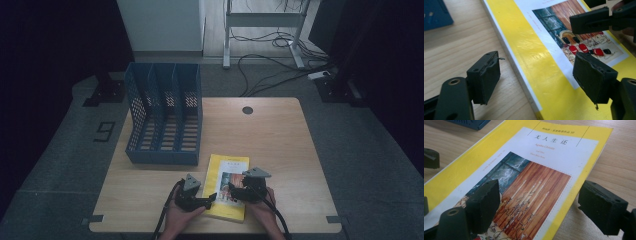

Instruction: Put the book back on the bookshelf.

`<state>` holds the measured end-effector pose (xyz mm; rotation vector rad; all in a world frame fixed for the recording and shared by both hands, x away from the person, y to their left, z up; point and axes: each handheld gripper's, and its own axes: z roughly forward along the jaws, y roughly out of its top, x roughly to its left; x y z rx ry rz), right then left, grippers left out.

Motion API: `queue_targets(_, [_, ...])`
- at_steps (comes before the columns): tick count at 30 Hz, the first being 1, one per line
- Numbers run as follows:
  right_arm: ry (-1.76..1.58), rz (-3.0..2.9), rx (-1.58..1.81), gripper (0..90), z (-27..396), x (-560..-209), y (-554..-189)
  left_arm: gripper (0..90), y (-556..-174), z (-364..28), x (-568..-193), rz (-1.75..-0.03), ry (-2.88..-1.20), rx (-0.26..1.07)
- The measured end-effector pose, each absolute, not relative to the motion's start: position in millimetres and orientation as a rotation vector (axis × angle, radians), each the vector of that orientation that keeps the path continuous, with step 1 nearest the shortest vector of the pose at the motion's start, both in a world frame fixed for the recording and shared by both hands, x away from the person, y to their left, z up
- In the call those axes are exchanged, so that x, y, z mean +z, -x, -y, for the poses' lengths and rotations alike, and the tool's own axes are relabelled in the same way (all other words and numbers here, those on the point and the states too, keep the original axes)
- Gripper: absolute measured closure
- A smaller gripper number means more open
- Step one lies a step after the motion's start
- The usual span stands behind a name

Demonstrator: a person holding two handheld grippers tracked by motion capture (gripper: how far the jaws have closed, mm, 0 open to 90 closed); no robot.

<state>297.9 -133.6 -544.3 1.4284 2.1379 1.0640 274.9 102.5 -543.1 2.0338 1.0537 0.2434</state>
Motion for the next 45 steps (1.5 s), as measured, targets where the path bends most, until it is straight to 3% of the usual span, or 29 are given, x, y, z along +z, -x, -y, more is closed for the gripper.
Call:
queue_targets(19, [-1.462, -2.127, 1.077, 24.1, 136.3, -541.7, -296.7, 22.1, -273.1, -95.3, -548.1, -1.046, -2.045, 0.206])
queue_targets(34, [-1.436, -2.045, 1.235, 38.9, 143.7, -522.0, -287.9, 21.9, -274.4, -95.8, -548.5, -1.045, -2.043, 0.197])
queue_targets(45, [-1.349, -2.089, 1.259, 44.5, 140.2, -514.9, -283.3, 21.8, -274.7, -96.3, -548.5, -1.045, -2.042, 0.191])
